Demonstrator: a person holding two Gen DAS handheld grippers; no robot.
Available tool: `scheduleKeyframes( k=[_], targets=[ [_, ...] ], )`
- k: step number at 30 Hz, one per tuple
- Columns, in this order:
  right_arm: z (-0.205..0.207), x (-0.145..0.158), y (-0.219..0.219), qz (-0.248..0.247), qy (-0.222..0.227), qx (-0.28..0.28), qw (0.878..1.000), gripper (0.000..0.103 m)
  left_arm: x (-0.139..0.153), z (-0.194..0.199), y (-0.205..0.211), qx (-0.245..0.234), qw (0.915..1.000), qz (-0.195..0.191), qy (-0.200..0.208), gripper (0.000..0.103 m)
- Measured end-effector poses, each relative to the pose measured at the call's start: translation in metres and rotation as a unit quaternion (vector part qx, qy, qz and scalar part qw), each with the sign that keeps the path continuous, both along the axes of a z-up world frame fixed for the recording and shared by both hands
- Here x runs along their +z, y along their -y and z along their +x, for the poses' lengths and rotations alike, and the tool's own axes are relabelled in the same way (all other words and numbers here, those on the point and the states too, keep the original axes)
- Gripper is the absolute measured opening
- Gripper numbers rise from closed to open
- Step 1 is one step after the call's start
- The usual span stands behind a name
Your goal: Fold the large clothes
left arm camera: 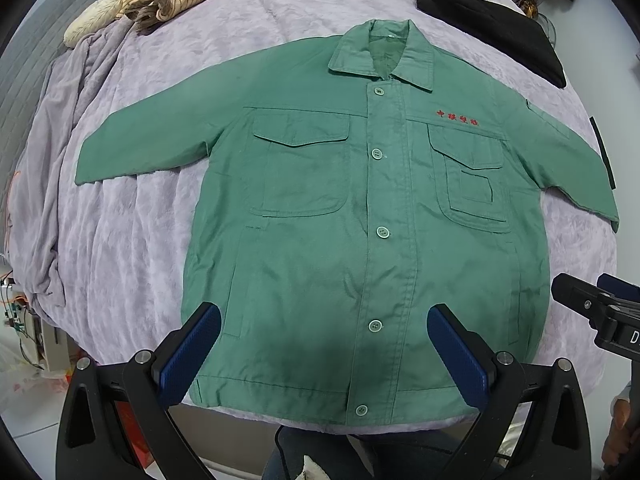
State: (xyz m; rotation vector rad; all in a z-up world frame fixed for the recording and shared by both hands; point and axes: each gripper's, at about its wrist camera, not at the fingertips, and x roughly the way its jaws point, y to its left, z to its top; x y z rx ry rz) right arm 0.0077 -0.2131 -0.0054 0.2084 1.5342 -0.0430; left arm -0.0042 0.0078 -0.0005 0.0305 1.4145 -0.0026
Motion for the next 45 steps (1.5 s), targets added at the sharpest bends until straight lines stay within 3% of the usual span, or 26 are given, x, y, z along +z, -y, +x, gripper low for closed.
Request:
scheduleKeyframes(
  k=[9, 20, 45],
  targets=[
    [-0.0005, -0.0002, 0.0002, 0.000, -0.001, 0.000, 1.000, 0.103, -0.0013, -0.0012, 0.0003, 0.005, 0.9998, -0.020, -0.003, 0.103],
    [-0.0022, -0.0038, 0.0037, 0.001, -0.005, -0.004, 1.000, 0.103, -0.0017, -0.0013, 0.0012, 0.006, 0.9998, 0.007, -0.015, 0.103],
    [-0.0043, -0.0040, 0.0022, -0.001, -0.001, -0.004, 1.000, 0.103, -0.0006, -0.0022, 0.0006, 0.004, 1.0000, 0.002, -0.004, 0.103]
  ],
)
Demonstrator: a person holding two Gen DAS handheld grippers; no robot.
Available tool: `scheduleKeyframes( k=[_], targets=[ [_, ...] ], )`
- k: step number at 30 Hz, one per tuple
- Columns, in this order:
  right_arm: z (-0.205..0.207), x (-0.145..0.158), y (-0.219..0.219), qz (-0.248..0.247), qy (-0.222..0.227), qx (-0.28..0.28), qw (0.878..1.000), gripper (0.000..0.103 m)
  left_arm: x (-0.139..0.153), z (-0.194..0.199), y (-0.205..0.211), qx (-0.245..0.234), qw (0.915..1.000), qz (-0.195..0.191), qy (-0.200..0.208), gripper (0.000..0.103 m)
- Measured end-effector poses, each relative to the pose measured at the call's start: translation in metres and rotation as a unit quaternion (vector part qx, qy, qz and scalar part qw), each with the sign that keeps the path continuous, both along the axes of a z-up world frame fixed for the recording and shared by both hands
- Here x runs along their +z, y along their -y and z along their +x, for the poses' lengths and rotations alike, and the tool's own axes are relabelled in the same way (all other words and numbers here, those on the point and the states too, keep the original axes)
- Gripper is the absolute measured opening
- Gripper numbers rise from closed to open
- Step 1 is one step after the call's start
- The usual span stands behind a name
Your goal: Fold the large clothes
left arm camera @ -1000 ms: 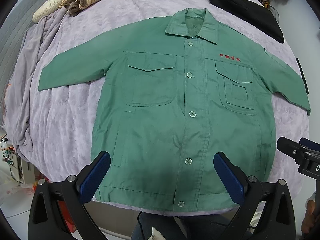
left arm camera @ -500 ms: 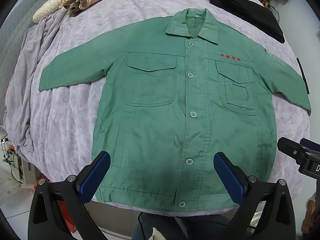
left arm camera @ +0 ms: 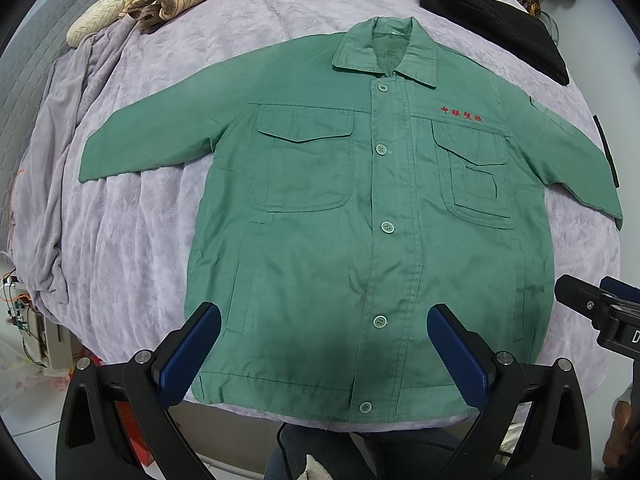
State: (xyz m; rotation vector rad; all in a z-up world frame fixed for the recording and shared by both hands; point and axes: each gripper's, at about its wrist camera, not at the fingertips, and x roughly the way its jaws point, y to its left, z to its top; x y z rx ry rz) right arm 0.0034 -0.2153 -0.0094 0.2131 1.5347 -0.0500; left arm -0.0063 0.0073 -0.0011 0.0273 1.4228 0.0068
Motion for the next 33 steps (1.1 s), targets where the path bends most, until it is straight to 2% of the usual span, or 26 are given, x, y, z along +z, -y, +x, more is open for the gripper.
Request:
scheduleKeyframes(
  k=[4, 16, 27, 33],
  targets=[
    [-0.0001, 0.0000, -0.0002, 0.000, 0.001, 0.000, 1.000, 0.103, 0.0009, -0.0026, -0.0027, 0.001, 0.9999, 0.005, 0.013, 0.103],
    [-0.0001, 0.0000, 0.0000, 0.001, 0.001, 0.000, 1.000, 0.103, 0.0005, -0.0030, -0.0029, 0.001, 0.9999, 0.001, 0.013, 0.103],
    [-0.0010, -0.0001, -0.0020, 0.000, 0.001, 0.000, 1.000, 0.103, -0.0019, -0.0032, -0.0040, -0.001, 0.9998, -0.018, 0.004, 0.103],
    [-0.0013, -0.0004, -0.0030, -0.002, 0.001, 0.000, 1.000, 0.103, -0.0062, -0.0015, -0.0052, -0.007, 0.9994, -0.030, -0.015, 0.103]
  ],
)
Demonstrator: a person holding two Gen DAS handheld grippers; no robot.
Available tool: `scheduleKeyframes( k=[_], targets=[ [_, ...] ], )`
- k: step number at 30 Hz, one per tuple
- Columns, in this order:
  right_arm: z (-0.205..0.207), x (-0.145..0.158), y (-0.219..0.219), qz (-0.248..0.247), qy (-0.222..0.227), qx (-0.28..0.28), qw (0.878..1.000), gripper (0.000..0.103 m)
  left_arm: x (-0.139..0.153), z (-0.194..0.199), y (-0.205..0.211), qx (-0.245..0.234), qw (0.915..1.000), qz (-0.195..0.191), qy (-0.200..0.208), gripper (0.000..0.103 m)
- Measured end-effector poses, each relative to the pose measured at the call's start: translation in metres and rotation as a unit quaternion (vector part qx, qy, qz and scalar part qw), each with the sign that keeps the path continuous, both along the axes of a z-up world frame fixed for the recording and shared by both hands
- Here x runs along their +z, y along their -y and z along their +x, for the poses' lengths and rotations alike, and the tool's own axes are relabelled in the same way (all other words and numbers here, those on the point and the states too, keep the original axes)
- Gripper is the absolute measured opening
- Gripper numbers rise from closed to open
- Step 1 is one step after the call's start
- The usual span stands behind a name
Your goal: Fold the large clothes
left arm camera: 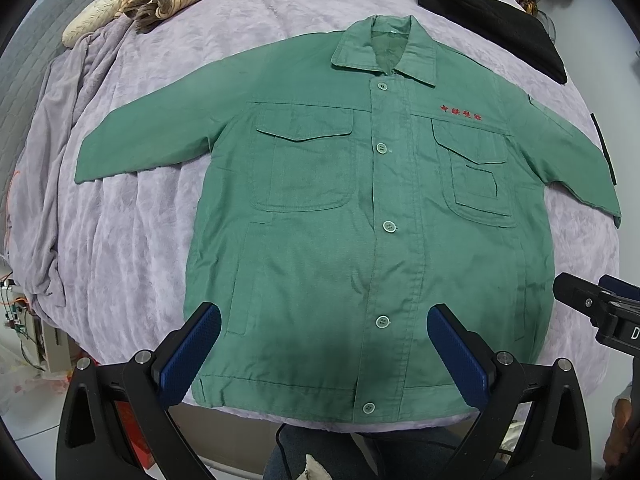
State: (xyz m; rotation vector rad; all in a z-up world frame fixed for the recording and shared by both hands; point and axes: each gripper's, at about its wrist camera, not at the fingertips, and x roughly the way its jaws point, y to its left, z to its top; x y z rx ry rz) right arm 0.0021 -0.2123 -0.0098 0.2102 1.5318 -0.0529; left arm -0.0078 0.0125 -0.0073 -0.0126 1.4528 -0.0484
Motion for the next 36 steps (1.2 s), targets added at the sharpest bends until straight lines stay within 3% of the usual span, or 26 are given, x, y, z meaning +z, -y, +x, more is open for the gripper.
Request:
scheduleKeyframes(
  k=[6, 11, 16, 19, 22, 25, 30, 34, 36],
  targets=[
    [0.002, -0.004, -0.004, -0.006, -0.006, -0.009, 1.000, 0.103, -0.006, 0.006, -0.009, -0.001, 1.0000, -0.007, -0.002, 0.103],
    [0.010, -0.008, -0.012, 0.020, 0.000, -0.021, 1.000, 0.103, -0.017, 0.016, -0.039, 0.010, 0.9988, -0.048, 0.000, 0.103],
    [0.026, -0.021, -0.041, 0.122, 0.006, -0.026, 0.992, 0.103, -0.033, 0.041, -0.106, 0.060, 0.9953, -0.074, 0.011, 0.103],
    [0.041, -0.026, -0.077, 0.118, 0.015, -0.008, 0.993, 0.103, -0.048, 0.062, -0.165, 0.099, 0.9918, -0.079, 0.021, 0.103],
    [0.057, -0.036, -0.115, 0.114, 0.018, 0.009, 0.993, 0.103, -0.066, 0.086, -0.232, 0.138, 0.9857, -0.081, 0.054, 0.103],
    [0.073, -0.050, -0.154, 0.128, 0.024, 0.021, 0.991, 0.103, -0.088, 0.111, -0.306, 0.188, 0.9737, -0.086, 0.096, 0.103],
    [0.091, -0.079, -0.212, 0.131, 0.016, 0.054, 0.990, 0.103, -0.133, 0.147, -0.399, 0.262, 0.9526, -0.092, 0.125, 0.103],
    [0.100, -0.104, -0.242, 0.121, -0.005, 0.072, 0.990, 0.103, -0.168, 0.167, -0.435, 0.289, 0.9428, -0.099, 0.134, 0.103],
    [0.102, -0.113, -0.249, 0.121, -0.010, 0.077, 0.990, 0.103, -0.180, 0.175, -0.440, 0.296, 0.9405, -0.096, 0.136, 0.090]
  ],
)
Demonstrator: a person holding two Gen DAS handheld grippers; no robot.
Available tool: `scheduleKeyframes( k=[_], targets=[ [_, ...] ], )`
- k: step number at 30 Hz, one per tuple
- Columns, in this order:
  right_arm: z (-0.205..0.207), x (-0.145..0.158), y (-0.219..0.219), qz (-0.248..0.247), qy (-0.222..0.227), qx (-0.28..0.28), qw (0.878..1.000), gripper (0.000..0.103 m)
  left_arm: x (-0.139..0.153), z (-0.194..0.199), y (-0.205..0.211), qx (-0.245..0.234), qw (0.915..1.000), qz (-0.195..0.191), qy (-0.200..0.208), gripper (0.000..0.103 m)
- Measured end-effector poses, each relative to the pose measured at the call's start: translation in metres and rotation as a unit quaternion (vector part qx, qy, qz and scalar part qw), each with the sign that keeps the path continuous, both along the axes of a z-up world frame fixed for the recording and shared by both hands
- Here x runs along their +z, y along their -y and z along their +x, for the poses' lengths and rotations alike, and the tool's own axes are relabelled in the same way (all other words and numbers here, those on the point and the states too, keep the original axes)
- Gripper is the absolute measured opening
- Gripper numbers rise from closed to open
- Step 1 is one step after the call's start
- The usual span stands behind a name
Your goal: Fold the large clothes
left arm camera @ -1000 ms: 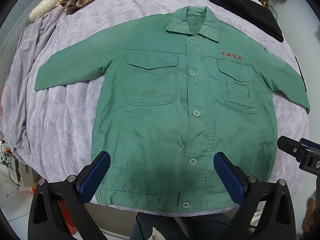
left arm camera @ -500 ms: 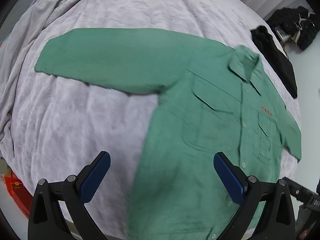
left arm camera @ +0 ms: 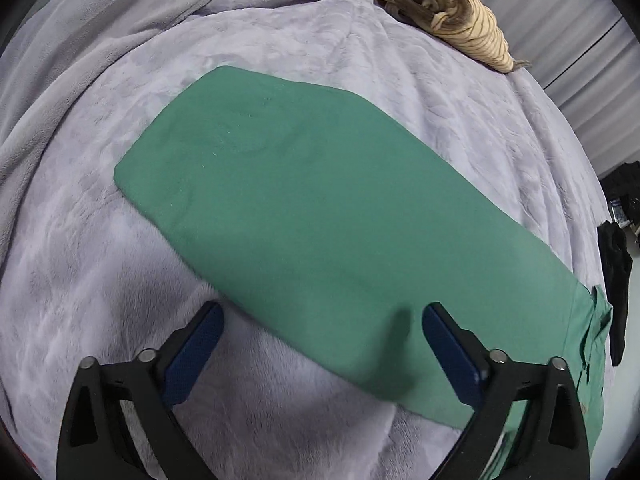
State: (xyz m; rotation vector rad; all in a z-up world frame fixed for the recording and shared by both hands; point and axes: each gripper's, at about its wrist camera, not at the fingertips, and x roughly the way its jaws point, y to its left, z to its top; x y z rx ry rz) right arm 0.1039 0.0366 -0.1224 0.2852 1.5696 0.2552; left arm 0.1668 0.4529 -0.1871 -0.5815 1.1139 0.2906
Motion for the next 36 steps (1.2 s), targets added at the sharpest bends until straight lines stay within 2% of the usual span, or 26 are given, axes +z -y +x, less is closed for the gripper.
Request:
scheduleKeyframes(
  k=[3, 4, 7, 10, 13, 17, 21, 23, 25, 29, 32, 33, 34, 35, 36],
  targets=[
    [0.002, -0.006, -0.007, -0.001, -0.001, 0.006, 1.000, 0.103, -0.001, 0.007, -0.007, 0.011, 0.9996, -0.007, 0.024, 0.044],
    [0.002, -0.007, -0.010, -0.002, 0.000, 0.007, 1.000, 0.103, 0.002, 0.007, -0.010, 0.007, 0.9992, -0.011, 0.037, 0.018],
    [0.000, -0.007, -0.010, 0.001, 0.003, 0.006, 1.000, 0.103, 0.018, 0.007, -0.009, -0.001, 0.9974, -0.021, 0.069, 0.006],
    [0.000, 0.000, -0.007, 0.004, 0.021, 0.004, 1.000, 0.103, 0.049, 0.010, 0.007, -0.039, 0.9922, -0.027, 0.116, 0.006],
    [-0.001, 0.011, 0.004, 0.000, 0.050, -0.001, 0.999, 0.103, 0.094, 0.015, 0.048, -0.105, 0.9812, -0.016, 0.161, 0.006],
    [0.001, 0.030, 0.032, 0.000, 0.085, -0.026, 0.996, 0.103, 0.153, 0.026, 0.135, -0.206, 0.9540, -0.016, 0.218, 0.006],
    [0.000, 0.048, 0.080, -0.006, 0.110, -0.070, 0.991, 0.103, 0.177, 0.039, 0.242, -0.299, 0.9238, -0.025, 0.237, 0.006],
    [-0.002, 0.054, 0.111, -0.013, 0.118, -0.099, 0.988, 0.103, 0.173, 0.045, 0.305, -0.350, 0.9087, -0.010, 0.228, 0.006],
    [-0.005, 0.055, 0.142, -0.017, 0.121, -0.127, 0.984, 0.103, 0.158, 0.047, 0.359, -0.389, 0.8972, 0.002, 0.209, 0.006],
    [-0.014, 0.043, 0.195, -0.040, 0.106, -0.163, 0.980, 0.103, 0.099, 0.040, 0.445, -0.441, 0.8846, 0.058, 0.140, 0.006],
    [-0.026, 0.027, 0.230, -0.053, 0.084, -0.188, 0.977, 0.103, 0.054, 0.031, 0.479, -0.462, 0.8742, 0.128, 0.074, 0.007],
    [-0.029, 0.022, 0.241, -0.054, 0.078, -0.195, 0.976, 0.103, 0.046, 0.025, 0.484, -0.465, 0.8715, 0.141, 0.067, 0.007],
    [-0.032, 0.018, 0.249, -0.053, 0.072, -0.202, 0.975, 0.103, 0.041, 0.022, 0.488, -0.466, 0.8698, 0.149, 0.067, 0.014],
    [-0.035, 0.015, 0.257, -0.053, 0.069, -0.205, 0.975, 0.103, 0.040, 0.019, 0.489, -0.467, 0.8686, 0.154, 0.064, 0.047],
    [-0.036, 0.014, 0.260, -0.056, 0.068, -0.207, 0.974, 0.103, 0.041, 0.016, 0.489, -0.466, 0.8684, 0.157, 0.061, 0.069]
  ],
)
